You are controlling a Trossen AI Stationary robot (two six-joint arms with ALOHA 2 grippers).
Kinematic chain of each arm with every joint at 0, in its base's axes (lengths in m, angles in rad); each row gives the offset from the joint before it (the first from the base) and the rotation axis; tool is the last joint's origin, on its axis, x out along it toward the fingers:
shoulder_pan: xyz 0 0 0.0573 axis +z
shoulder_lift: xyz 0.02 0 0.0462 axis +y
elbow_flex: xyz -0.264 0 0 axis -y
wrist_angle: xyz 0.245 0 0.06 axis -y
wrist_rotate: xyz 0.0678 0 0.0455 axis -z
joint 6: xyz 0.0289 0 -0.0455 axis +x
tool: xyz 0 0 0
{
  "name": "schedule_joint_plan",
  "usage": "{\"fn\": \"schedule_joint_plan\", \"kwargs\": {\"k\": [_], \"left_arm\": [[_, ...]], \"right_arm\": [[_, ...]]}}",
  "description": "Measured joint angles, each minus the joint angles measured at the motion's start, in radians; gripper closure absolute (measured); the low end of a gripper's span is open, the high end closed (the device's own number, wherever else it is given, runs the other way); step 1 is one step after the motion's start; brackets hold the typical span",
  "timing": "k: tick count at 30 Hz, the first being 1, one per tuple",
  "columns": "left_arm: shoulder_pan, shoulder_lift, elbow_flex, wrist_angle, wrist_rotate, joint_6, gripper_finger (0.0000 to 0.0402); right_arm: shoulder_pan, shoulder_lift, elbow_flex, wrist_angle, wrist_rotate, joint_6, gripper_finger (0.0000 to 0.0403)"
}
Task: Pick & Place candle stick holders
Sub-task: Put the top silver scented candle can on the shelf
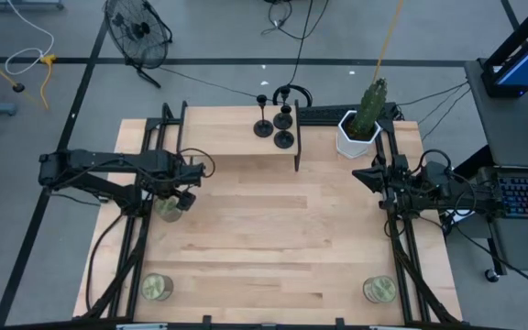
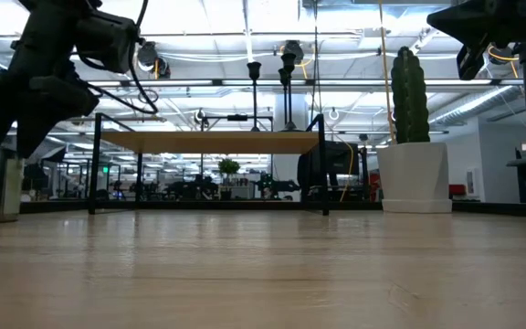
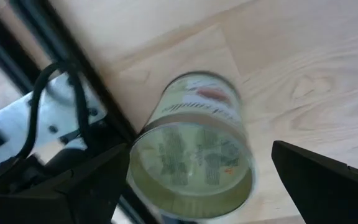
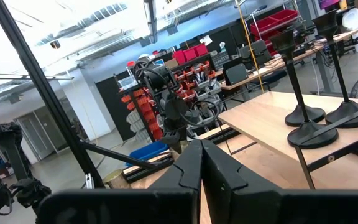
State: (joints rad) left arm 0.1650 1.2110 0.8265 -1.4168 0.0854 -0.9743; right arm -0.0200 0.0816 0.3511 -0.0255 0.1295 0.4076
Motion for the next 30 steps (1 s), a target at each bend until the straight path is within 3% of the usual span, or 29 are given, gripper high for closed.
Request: {"fn": "schedule_joint_plan", "kwargs": {"k": [22,30], "left_arm": [[0.000,0.000,-0.004,-0.003,0.013,-0.043,0.0002],[0.000,0.000,-0.038,-0.018,0.105,-0.125,0.0002]], "right_arm": [[0.000,0.000,0.000,0.000,0.000,0.000,0.0403],[0.000,0.000,0.000,0.000,-0.003,0.000,0.0403]]}}
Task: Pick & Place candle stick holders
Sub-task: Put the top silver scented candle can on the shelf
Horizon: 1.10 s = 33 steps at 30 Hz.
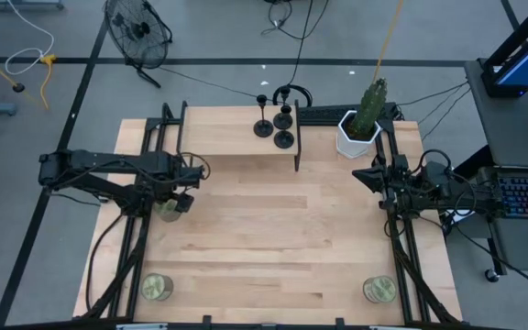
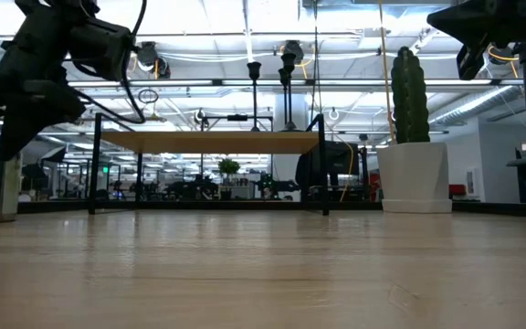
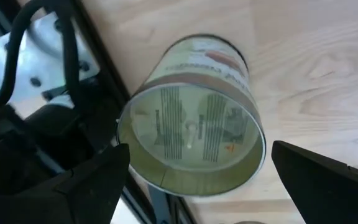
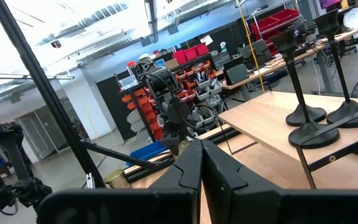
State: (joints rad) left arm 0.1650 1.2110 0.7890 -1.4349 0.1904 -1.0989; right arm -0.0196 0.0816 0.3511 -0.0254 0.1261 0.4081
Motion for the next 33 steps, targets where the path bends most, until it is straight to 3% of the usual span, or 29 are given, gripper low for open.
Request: {"fn": "schedule_joint_plan", "kwargs": {"k": [22,33], "left_arm": [[-0.025,-0.002,0.000,-0.073,0.013,-0.049,0.0003],[-0.057,0.000,-0.001,-0.051,-0.063,-0.119,0.0002]], "right_arm": [[0.000,0.000,0.000,-0.001,0.000,0.054,0.0403],[0.000,0.000,0.000,-0.001,0.000,0.059,0.0403]]}}
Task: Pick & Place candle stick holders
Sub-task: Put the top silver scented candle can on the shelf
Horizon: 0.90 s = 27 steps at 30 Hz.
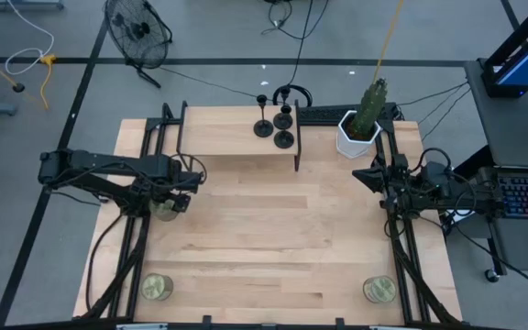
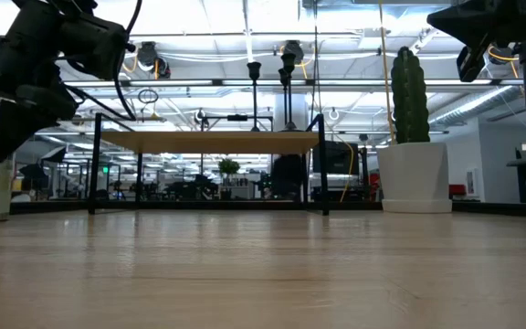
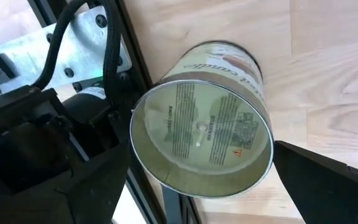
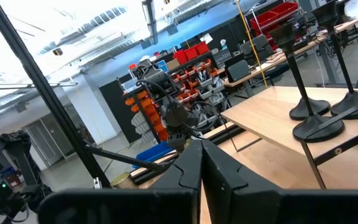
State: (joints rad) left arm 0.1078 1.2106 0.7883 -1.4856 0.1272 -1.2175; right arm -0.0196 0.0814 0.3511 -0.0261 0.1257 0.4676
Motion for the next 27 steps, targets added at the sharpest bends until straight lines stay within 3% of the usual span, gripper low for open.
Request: {"fn": "schedule_joint_plan", "kwargs": {"k": [8,27], "left_arm": [[0.017,0.000,0.000,0.006,-0.044,-0.049,0.0002],[-0.010,0.000,0.000,0.336,-0.002,-0.154,0.0002]], "right_arm": [[0.000,0.000,0.000,0.000,0.000,0.002,0.0403],[0.000,0.000,0.000,0.000,0.001,0.000,0.0403]]}}
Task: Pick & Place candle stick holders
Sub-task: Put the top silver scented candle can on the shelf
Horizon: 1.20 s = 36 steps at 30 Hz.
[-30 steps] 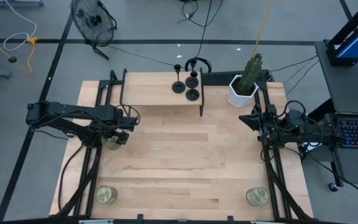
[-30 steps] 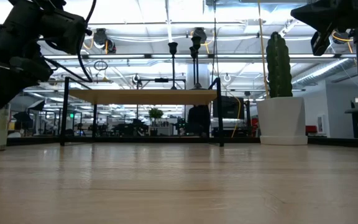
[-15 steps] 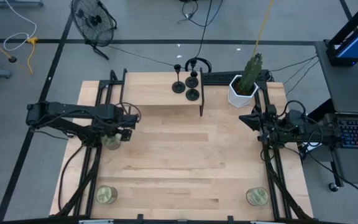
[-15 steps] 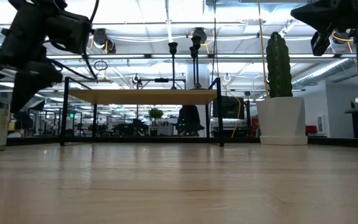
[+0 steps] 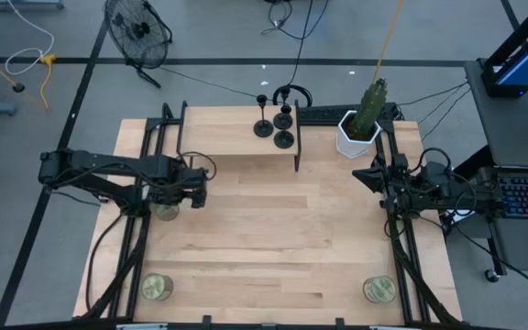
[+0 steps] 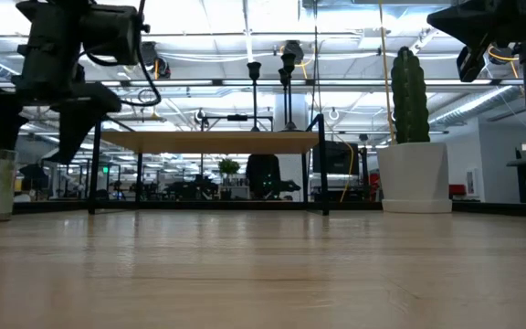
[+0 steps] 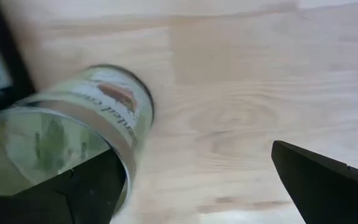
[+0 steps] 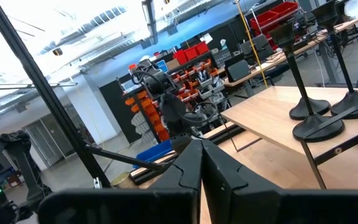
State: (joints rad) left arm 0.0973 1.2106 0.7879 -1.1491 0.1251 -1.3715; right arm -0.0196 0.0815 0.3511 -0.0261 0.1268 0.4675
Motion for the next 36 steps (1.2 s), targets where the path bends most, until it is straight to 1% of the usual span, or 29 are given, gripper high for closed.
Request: {"fn": "schedule_joint_plan", "kwargs": {"k": [3,5,12,21,23,27,30,32,36], "left_arm": [[-0.005,0.000,0.000,0.060,-0.022,0.008,0.0002],[-0.004,0.000,0.000,0.071,-0.029,0.008,0.0002],[-0.004,0.000,0.000,0.172,-0.022,0.013,0.0002],[-0.004,0.000,0.000,0.514,-0.020,0.062,0.0002],[-0.004,-0.001,0.001,0.566,-0.020,0.081,0.0002],[0.006,-0.031,0.001,0.624,-0.020,0.106,0.0002],[0.012,-0.061,0.002,0.630,-0.021,0.130,0.0002],[0.015,-0.086,0.006,0.621,-0.022,0.147,0.0002],[0.015,-0.131,0.006,0.540,-0.050,0.158,0.0002]], "right_arm": [[0.000,0.000,0.000,0.000,0.000,0.000,0.0403],[0.000,0.000,0.000,0.000,0.000,0.000,0.0403],[0.000,0.000,0.000,0.000,0.002,0.000,0.0403],[0.000,0.000,0.000,0.000,0.002,0.000,0.0403],[0.000,0.000,0.000,0.000,0.002,0.000,0.0403],[0.000,0.000,0.000,0.000,0.002,0.000,0.0403],[0.000,0.000,0.000,0.000,0.003,0.001,0.0403],[0.000,0.000,0.000,0.000,0.002,0.003,0.0403],[0.000,0.000,0.000,0.000,0.002,0.003,0.0403]]}}
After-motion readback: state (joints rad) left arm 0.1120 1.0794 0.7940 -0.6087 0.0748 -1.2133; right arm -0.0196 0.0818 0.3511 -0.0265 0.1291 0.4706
